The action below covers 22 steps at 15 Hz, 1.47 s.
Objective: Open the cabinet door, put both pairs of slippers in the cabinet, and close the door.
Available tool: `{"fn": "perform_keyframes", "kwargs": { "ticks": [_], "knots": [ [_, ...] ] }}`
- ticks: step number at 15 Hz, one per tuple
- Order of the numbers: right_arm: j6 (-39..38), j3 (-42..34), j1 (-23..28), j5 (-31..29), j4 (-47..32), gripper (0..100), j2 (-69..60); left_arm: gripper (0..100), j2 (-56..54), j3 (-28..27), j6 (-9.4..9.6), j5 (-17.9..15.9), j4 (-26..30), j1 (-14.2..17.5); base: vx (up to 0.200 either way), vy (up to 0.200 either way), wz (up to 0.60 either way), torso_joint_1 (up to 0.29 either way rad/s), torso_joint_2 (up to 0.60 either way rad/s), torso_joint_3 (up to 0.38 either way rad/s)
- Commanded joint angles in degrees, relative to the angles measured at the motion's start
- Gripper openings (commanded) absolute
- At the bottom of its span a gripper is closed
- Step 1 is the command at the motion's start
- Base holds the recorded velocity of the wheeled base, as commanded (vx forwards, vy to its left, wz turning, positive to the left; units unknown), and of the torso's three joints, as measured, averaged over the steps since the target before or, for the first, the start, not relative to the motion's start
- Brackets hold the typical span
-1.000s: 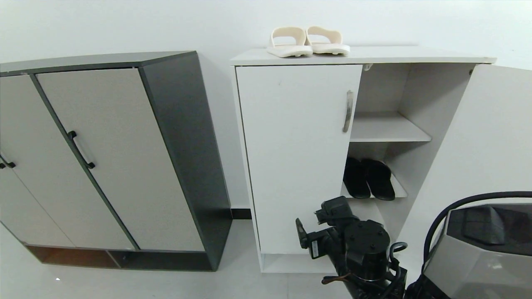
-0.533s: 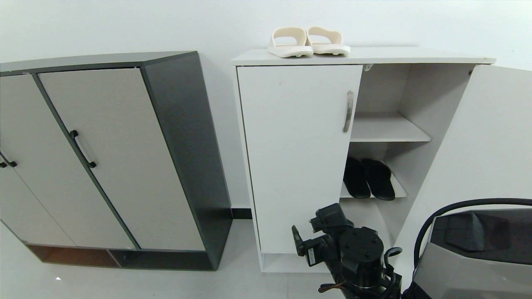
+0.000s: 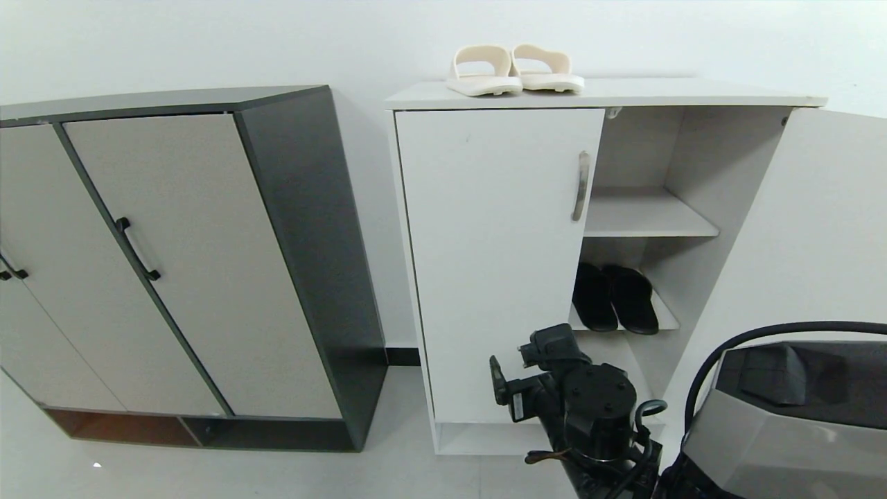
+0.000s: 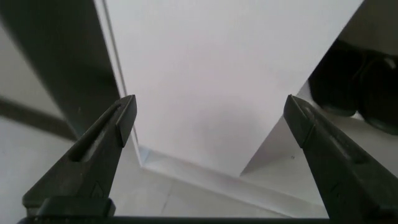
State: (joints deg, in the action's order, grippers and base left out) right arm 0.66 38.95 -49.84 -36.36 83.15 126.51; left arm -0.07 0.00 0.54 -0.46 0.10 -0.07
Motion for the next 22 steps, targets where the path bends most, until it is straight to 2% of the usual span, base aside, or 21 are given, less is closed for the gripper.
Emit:
{"fn": "perform_keyframes", "kwargs": {
  "ticks": [1,4,7,14,22],
  "knots": [
    [-0.13,1.83,0.44,-0.64,0.17,100,0.14,0,0.07,0.00,-0.01,0.02,-0.01,-0.01,0.000,0.000,0.00,0.000,0.00,0.000],
    [-0.13,1.83,0.44,-0.64,0.17,100,0.31,0,0.07,0.00,-0.01,0.02,-0.01,-0.01,0.000,0.000,0.00,0.002,-0.05,-0.054],
    [-0.13,1.74,0.62,-0.64,0.17,100,0.31,0,0.07,0.00,-0.01,-0.06,-0.01,-0.01,0.000,0.000,0.00,0.015,-0.20,-0.320],
    [-0.13,1.57,0.62,-0.64,0.08,100,0.31,0,0.07,0.00,-0.01,0.02,-0.01,-0.01,0.000,0.000,0.00,0.085,-0.49,-0.352],
    [-0.13,1.57,0.70,-0.64,0.26,100,1.54,0,0.07,0.00,-0.01,-0.06,-0.01,-0.01,0.000,0.000,0.00,0.160,-0.47,-0.320]
  ]
}}
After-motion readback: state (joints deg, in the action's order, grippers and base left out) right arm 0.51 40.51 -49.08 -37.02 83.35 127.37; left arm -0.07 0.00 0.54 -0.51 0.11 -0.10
